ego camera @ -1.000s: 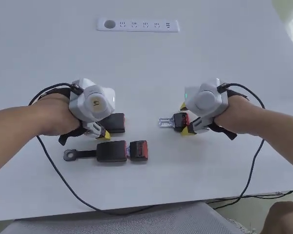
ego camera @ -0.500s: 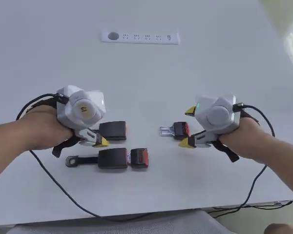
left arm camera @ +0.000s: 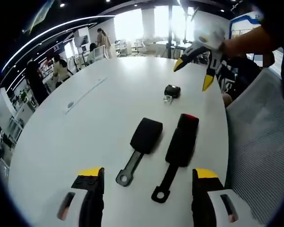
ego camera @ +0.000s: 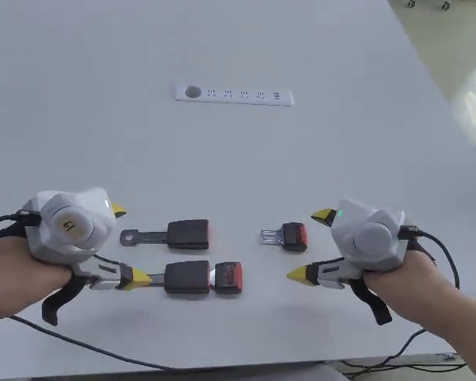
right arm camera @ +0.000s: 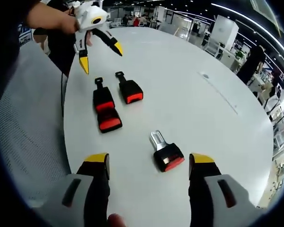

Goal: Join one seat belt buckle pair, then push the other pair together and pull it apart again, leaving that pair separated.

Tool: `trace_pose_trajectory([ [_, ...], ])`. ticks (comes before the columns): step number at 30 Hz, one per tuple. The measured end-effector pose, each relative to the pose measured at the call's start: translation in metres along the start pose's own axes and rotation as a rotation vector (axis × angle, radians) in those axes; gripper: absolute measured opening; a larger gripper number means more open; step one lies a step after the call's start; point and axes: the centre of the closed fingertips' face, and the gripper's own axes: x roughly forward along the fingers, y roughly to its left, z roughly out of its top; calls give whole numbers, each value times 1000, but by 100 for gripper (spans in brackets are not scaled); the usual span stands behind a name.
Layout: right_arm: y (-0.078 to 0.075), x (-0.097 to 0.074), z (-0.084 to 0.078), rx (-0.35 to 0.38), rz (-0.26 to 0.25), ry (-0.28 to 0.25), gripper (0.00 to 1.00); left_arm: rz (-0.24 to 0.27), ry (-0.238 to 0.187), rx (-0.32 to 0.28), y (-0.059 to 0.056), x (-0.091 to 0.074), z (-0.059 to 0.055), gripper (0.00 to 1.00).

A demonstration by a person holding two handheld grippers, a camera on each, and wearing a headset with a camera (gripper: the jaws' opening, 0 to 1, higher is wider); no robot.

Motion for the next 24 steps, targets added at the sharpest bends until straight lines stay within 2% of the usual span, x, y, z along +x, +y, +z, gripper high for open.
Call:
trace_pose_trajectory([
  [1,4,-1,2,15,5,-19,70,3,-2,-3,-1,-2,-1,82],
  [2,7,-2,0,11,-2,-17,73,19,-11,-17,-1,-7,-3,84],
  [4,11,-6,-4,1,-18,-6,75,10,-24,-43,-8,-13,-4,88],
  [7,14,-10,-8,8,-36,-6,79,22,-22,-59,-14,-19,-12,94],
  [9,14,-13,-7,32,-53,-20,82,36,-16,-75,-13,-20,-17,99],
  [14,19,-21,-11,94,-78,-41,86,98,-42,-135,-8,-31,-21,100],
  [17,21,-25,-8,118,-101,-72,92,109,-48,-170,-10,-36,-26,100],
  [20,22,-28,-8,124,-124,-79,99,125,-64,-199,-12,-43,-32,100],
  [24,23,-31,-6,137,-132,-91,99,132,-66,-221,-16,-49,-36,100],
])
